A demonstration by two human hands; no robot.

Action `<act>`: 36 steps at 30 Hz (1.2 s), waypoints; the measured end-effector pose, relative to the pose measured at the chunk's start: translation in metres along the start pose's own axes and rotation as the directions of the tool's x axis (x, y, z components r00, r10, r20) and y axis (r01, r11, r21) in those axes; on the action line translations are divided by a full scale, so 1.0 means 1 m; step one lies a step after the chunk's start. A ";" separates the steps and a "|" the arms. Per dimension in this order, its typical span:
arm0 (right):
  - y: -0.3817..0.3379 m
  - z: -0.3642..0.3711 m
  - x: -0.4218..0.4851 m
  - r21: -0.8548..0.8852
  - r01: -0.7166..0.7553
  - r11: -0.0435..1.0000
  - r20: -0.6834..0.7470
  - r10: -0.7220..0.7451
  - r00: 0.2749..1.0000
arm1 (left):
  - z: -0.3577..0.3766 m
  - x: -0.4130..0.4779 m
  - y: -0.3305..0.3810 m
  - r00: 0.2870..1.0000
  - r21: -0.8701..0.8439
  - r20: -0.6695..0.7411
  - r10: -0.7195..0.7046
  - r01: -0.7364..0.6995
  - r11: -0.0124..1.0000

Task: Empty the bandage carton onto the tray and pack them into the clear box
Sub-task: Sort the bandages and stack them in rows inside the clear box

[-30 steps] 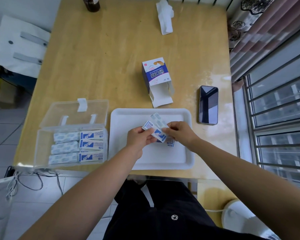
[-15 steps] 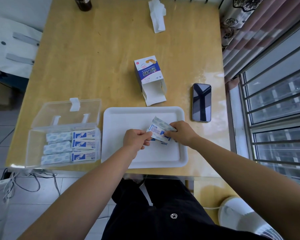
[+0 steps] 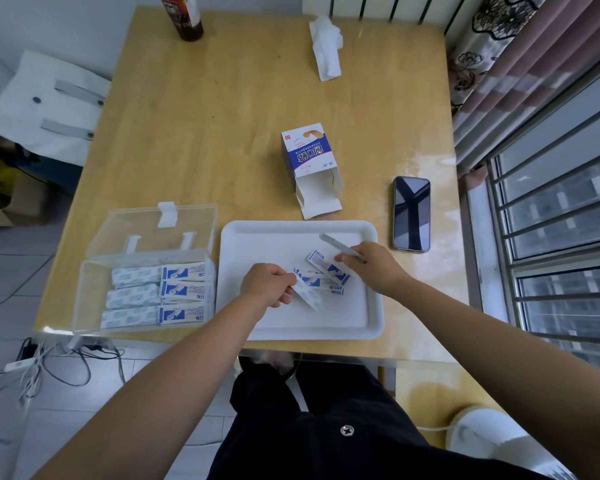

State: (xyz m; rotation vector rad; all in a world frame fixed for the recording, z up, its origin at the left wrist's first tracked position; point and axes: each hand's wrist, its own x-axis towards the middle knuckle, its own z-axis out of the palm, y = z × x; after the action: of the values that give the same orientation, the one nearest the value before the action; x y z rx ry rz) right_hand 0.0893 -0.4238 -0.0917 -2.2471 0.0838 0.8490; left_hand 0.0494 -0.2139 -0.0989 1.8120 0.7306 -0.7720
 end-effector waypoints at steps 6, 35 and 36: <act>-0.019 0.009 -0.011 0.181 -0.073 0.981 0.335 0.009 0.942 | -0.001 -0.006 0.005 0.998 -0.282 0.043 0.049 -0.035 0.959; -0.127 0.073 -0.009 0.291 0.197 0.936 0.172 -0.254 0.952 | -0.109 -0.040 -0.028 0.842 -0.074 -0.230 0.487 -0.514 0.854; -0.130 0.076 -0.009 0.293 0.195 0.936 0.166 -0.251 0.954 | -0.113 -0.040 -0.030 0.833 -0.053 -0.253 0.493 -0.520 0.852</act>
State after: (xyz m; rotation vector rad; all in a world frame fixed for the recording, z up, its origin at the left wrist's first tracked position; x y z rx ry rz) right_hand 0.0789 -0.2795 -0.0472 -1.8603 -0.1406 0.8769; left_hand 0.0215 -0.1035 -0.0503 1.8833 0.3906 -0.1602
